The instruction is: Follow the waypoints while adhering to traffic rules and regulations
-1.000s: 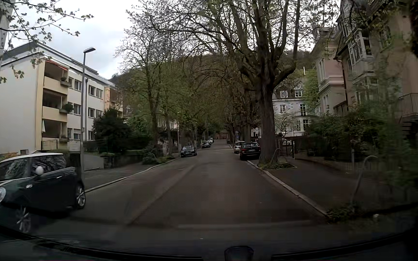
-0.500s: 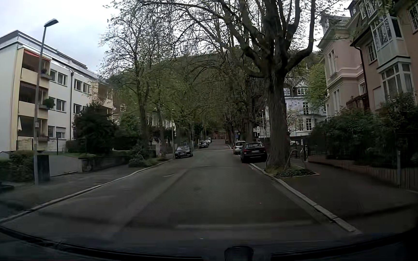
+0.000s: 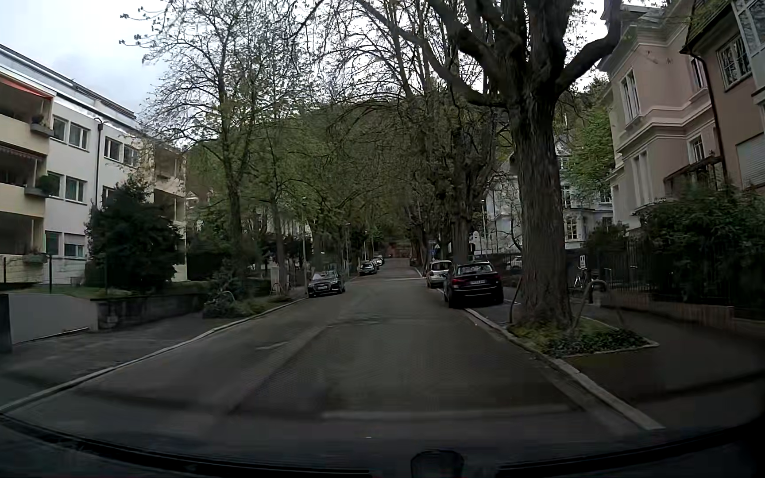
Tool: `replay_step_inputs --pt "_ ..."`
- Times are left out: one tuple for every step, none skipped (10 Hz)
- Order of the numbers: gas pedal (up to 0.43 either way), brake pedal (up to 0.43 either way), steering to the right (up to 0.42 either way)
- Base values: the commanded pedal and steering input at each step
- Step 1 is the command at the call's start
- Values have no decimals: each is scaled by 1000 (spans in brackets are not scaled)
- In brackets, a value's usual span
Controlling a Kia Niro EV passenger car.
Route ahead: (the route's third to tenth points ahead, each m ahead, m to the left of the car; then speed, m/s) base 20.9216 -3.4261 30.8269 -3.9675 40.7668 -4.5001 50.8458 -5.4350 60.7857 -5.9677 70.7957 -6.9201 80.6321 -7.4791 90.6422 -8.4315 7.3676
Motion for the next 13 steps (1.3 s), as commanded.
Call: replay_step_inputs --pt "118 0 6" --pt "118 0 6" --pt "118 0 6" --pt "110 0 4" --pt "110 0 3" --pt "110 0 1" --pt "110 0 0" --pt "110 0 -2" --pt "87 0 -5" --pt "87 0 -9" --pt "87 0 -10" --pt "87 0 -10" --pt "87 0 -10"
